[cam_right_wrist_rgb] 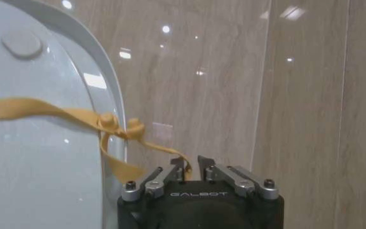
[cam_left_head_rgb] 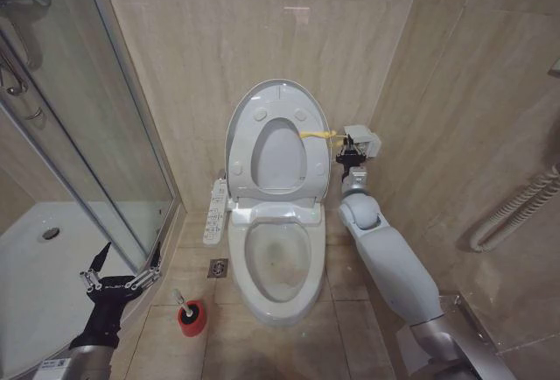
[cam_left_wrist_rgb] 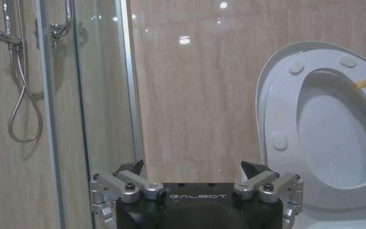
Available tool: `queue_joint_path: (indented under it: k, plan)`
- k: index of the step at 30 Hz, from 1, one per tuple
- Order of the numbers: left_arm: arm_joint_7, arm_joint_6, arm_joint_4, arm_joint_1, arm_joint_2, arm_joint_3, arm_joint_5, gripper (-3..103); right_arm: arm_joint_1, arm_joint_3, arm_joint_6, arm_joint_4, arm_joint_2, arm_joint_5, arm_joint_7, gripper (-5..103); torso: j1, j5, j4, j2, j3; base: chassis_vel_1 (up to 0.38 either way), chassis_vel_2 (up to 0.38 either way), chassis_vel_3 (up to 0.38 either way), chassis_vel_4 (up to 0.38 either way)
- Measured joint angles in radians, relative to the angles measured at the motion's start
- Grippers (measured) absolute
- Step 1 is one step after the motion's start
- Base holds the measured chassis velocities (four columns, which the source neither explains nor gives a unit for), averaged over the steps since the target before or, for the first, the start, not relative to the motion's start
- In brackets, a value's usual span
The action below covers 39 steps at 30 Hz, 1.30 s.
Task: Open the toilet lid, clean the toilet bowl with a toilet brush, close the toilet lid, and flush.
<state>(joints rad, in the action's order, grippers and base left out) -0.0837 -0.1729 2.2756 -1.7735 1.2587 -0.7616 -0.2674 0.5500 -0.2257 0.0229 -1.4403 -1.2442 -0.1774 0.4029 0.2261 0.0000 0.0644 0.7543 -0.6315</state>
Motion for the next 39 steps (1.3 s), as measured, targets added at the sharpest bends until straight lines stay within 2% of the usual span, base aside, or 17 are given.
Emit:
queue_joint_path:
  k: [2, 3, 9, 10, 16, 17, 24, 25, 39]
  plan:
    - [0.0, 0.0, 0.0, 0.0, 0.0, 0.0, 0.0, 100, 0.006, 0.003, 0.002, -0.013, 0.002, -0.001, 0.0, -3, 0.0, -0.0001, 0.0001, 0.0, 0.0, 0.0, 0.0, 0.0, 0.0]
    - [0.0, 0.0, 0.0, 0.0, 0.0, 0.0, 0.0, 100, 0.013, 0.007, 0.003, -0.027, 0.003, -0.002, 0.0, 22, 0.0, -0.0001, 0.0, 0.0, 0.0, 0.0, 0.0, 0.0, 0.0]
    - [0.0, 0.0, 0.0, 0.0, 0.0, 0.0, 0.0, 100, 0.049, 0.026, 0.011, -0.086, 0.004, -0.002, 0.0, 22, 0.0, -0.0001, -0.0002, 0.0, 0.0, 0.0, 0.0, 0.0, 0.0]
    - [0.0, 0.0, 0.0, 0.0, 0.0, 0.0, 0.0, 100, 0.058, 0.028, 0.014, -0.101, 0.004, -0.001, 0.001, 49, 0.0, 0.0, -0.0001, 0.0, 0.0, 0.0, 0.0, 0.0, 0.0]
    - [0.0, 0.0, 0.0, 0.0, 0.0, 0.0, 0.0, 100, 0.112, 0.032, 0.025, -0.175, 0.022, 0.0, 0.0, 49, 0.0, 0.0001, -0.0006, 0.0, 0.0, 0.0, 0.0, 0.0, 0.0]
    - [0.0, 0.0, 0.0, 0.0, 0.0, 0.0, 0.0, 100, 0.132, 0.028, 0.026, -0.195, 0.029, 0.0, 0.0, 77, 0.0, -0.0003, -0.0002, 0.0, 0.0, 0.0, 0.0, 0.0, 0.0]
    - [0.0, 0.0, 0.0, 0.0, 0.0, 0.0, 0.0, 100, 0.216, 0.008, 0.032, -0.266, 0.044, -0.002, 0.0, 77, 0.0, 0.0, -0.0004, 0.0, 0.0, 0.0, 0.0, 0.0, 0.0]
    - [0.0, 0.0, 0.0, 0.0, 0.0, 0.0, 0.0, 100, 0.231, 0.003, 0.034, -0.277, 0.046, -0.004, 0.002, 97, 0.0, 0.0001, -0.0005, 0.0, 0.0, 0.0, 0.0, 0.0, 0.0]
    - [0.0, 0.0, 0.0, 0.0, 0.0, 0.0, 0.0, 100, 0.443, -0.075, 0.074, -0.47, 0.087, -0.037, 0.042, 98, 0.0, -0.0001, -0.0002, 0.0, 0.0, 0.0, 0.0, 0.0, 0.0]
